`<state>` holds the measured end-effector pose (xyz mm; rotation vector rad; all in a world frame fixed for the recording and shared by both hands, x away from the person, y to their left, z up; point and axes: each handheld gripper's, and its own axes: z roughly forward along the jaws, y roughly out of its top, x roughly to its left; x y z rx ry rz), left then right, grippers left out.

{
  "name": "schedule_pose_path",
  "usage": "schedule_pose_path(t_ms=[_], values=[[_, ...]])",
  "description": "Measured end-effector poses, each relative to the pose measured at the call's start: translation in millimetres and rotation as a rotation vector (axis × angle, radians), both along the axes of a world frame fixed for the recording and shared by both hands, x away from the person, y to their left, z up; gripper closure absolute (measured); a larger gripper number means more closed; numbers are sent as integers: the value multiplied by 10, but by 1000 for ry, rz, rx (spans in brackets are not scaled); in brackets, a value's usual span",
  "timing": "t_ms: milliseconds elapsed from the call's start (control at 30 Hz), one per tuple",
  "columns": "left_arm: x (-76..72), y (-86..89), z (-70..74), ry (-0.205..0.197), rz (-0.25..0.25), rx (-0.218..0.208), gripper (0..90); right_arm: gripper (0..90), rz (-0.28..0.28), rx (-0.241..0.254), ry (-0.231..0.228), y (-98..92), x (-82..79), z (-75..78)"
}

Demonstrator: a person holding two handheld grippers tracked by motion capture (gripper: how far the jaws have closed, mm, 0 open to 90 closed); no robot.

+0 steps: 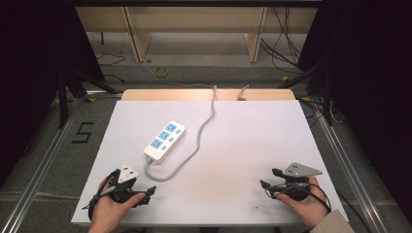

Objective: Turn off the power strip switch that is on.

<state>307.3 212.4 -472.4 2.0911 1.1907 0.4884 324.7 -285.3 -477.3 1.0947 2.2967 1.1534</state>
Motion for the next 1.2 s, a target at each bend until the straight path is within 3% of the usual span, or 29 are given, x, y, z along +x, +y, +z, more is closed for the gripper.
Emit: schedule_pose_path(t_ms=[133,167,200,233,300,433,633,867,1200], values=[[-8,5,12,-2,2,6,223,348,2,0,-2,3,-3,0],[-11,5,15,-5,5,7,305,348,2,0,-2,2,-6,1],[-14,11,24,-5,11,14,305,348,2,0,-2,2,-6,1],[-19,16,34,-5,25,19,482,348,2,0,-4,1,-7,2],[-27,36,59,-17,37,26,665,348,1,1,-4,2,-5,1],[-33,43,78,-12,45,70,858,347,4,-1,-3,9,0,-1],[-10,1,128,-1,48,106,895,346,10,-3,-8,18,-1,-2],[50,-59,184,9,53,87,895,342,10,0,-12,32,-4,-2],[140,-123,244,4,59,96,895,340,14,-3,-9,35,-11,-2]])
